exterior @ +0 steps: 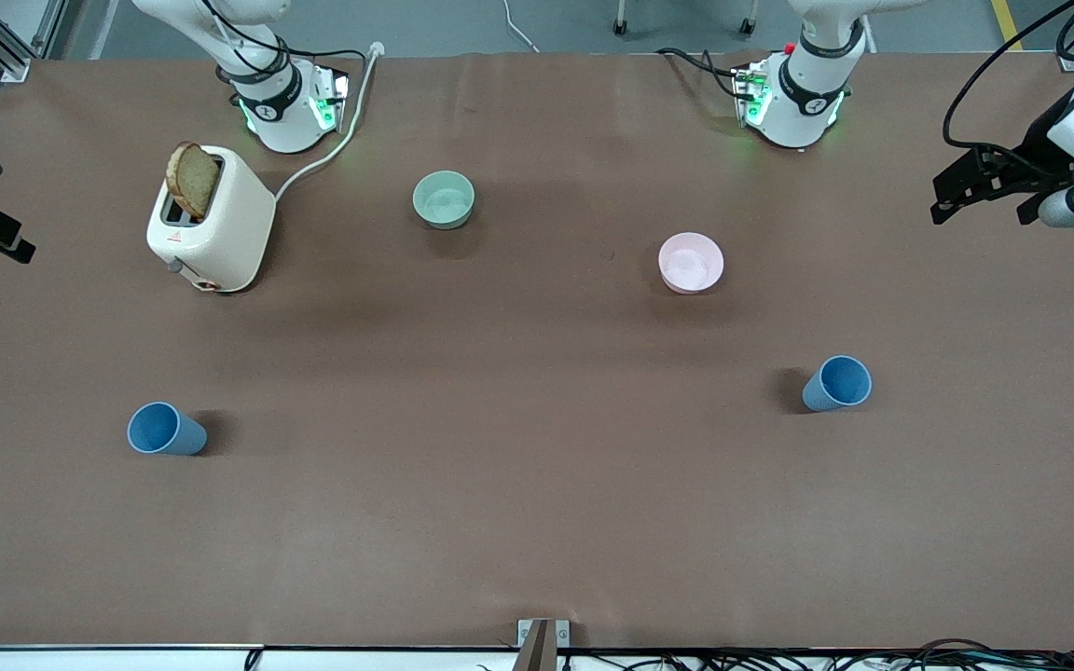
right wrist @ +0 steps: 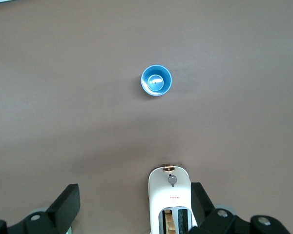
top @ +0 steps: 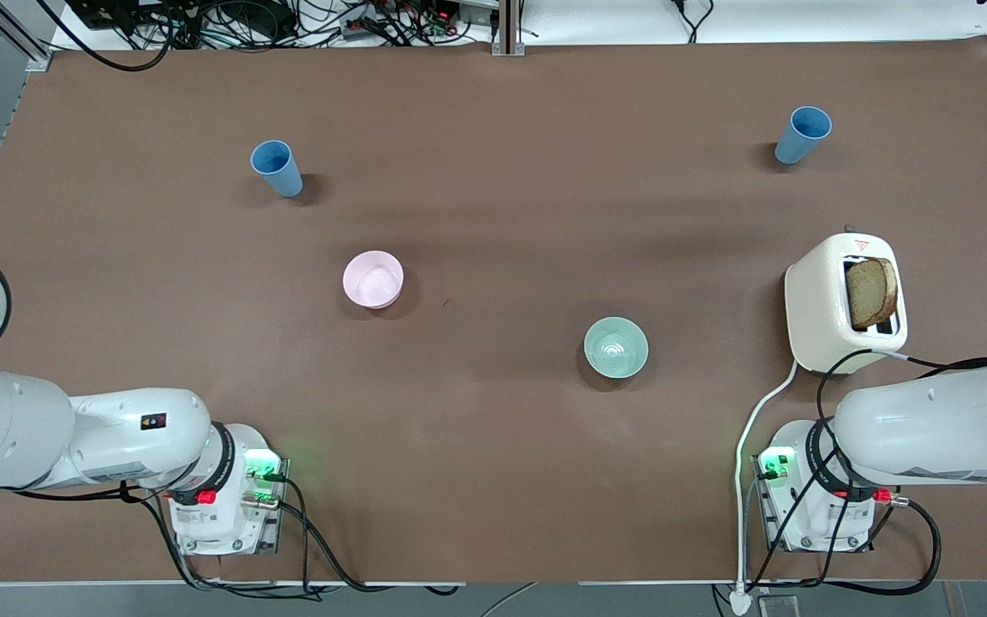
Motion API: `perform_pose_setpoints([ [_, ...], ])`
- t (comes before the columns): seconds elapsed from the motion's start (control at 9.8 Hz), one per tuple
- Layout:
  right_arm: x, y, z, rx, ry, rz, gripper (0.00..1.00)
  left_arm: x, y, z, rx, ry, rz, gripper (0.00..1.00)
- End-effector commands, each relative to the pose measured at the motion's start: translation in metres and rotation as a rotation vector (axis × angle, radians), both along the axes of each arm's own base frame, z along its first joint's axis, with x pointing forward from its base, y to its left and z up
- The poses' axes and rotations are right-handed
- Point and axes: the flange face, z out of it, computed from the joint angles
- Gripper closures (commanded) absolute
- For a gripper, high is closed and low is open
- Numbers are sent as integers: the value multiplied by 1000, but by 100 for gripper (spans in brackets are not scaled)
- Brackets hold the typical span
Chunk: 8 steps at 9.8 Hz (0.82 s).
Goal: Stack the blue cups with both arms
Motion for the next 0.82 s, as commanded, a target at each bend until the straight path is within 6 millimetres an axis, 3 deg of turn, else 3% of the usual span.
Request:
perform_pose_setpoints([
  [0.0, -5, -1, -2, 47, -4, -9, 0, 4, 0, -15, -11, 46, 11, 0],
  [0.31, -6, -6, -2, 28, 1, -4, 0, 18, 9, -18, 10, 43, 20, 0],
  [0.51, -3, -13, -8, 28, 13, -17, 0, 50, 10, -67, 49, 69, 21, 0],
  [0.71, 14, -29, -32, 28, 28, -8, 0, 85, 16, -137, 32, 45, 32, 0],
])
